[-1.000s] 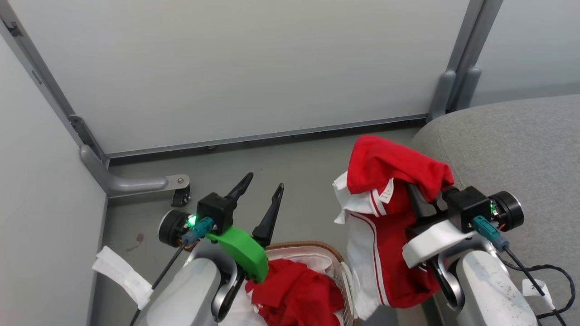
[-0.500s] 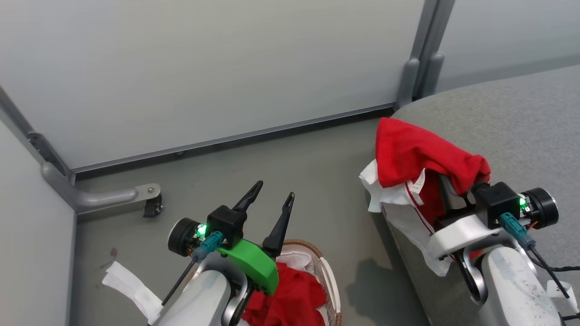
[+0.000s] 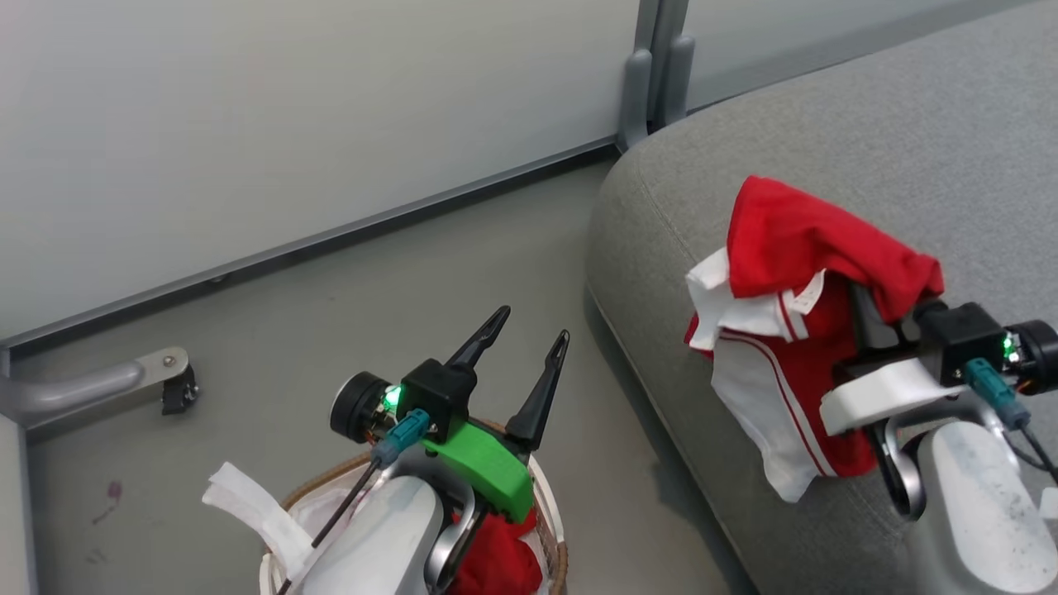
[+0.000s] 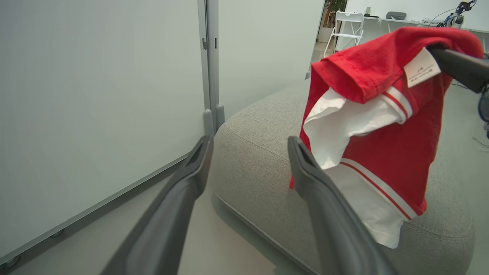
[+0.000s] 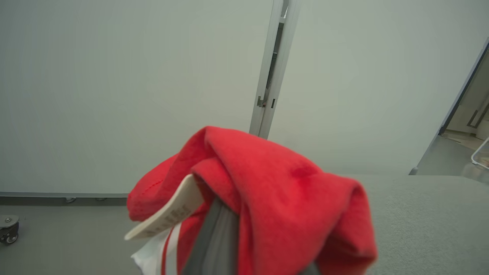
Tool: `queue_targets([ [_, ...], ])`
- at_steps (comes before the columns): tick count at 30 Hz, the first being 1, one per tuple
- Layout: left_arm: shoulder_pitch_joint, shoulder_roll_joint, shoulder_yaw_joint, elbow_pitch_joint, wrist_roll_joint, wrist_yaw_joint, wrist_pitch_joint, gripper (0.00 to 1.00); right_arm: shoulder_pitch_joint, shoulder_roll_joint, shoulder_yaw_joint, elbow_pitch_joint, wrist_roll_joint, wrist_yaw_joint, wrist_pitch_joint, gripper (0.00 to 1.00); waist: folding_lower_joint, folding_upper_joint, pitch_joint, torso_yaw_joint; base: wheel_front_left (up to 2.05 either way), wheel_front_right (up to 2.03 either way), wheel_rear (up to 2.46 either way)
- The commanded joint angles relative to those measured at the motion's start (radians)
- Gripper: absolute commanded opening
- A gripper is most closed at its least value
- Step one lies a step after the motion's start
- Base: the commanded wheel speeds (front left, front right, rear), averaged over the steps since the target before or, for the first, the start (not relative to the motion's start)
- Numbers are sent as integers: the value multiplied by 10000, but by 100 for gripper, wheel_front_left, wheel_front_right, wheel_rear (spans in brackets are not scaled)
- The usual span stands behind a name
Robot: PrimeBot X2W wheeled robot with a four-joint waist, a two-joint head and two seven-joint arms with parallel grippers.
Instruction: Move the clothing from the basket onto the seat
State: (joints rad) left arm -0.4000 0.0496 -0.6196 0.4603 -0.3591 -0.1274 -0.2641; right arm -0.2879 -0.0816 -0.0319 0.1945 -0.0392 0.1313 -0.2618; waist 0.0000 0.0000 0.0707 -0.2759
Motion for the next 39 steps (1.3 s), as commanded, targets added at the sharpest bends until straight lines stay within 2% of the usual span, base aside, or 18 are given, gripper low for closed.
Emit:
queue_targets([
  [1, -221, 29, -35, -63, 100, -35, -5, 100, -347, -145, -177, 45, 30, -10, -49, 0, 0, 0, 634, -289, 0, 0, 0],
  [5, -581, 30, -168, -269, 143, -39, -5, 100, -1395, -684, -425, 254, 100, -10, -49, 0, 0, 0, 1337, -116, 0, 0, 0],
  [9, -1021, 34, -234, -318, 321, -42, -5, 100, -2955, -1580, -873, 713, 409, -10, -49, 0, 0, 0, 2258, 207, 0, 0, 0],
  [13, -1580, 28, -353, -364, 406, -45, -5, 100, -4759, -2990, -1246, 1565, 693, -10, -49, 0, 0, 0, 3316, 681, 0, 0, 0],
  [17, -2085, 72, -542, -492, 528, -46, -5, 100, -6283, -4135, -1514, 2650, 920, -10, -48, 0, 0, 0, 4261, 1113, 0, 0, 0],
  [22, -2602, 229, -536, -624, 713, -48, -5, 100, -7559, -4840, -1664, 3851, 1246, -10, -48, 0, 0, 0, 5199, 1453, 0, 0, 0],
  [25, -2845, 314, -468, -697, 863, -46, -5, 100, -7884, -4919, -1754, 4461, 1342, -10, -48, 0, 0, 0, 5704, 1557, 0, 0, 0],
  [28, -2947, 445, -386, -740, 953, -5, -5, 100, -7775, -4720, -1744, 4837, 1293, -10, -48, 0, 0, 0, 6039, 1555, 0, 0, 0],
  [39, -2577, 712, -159, -651, 1034, 95, -7, 100, -6189, -3299, -1739, 4667, 1187, -12, -48, 2, 0, 0, 6133, 1189, 0, 0, 0],
])
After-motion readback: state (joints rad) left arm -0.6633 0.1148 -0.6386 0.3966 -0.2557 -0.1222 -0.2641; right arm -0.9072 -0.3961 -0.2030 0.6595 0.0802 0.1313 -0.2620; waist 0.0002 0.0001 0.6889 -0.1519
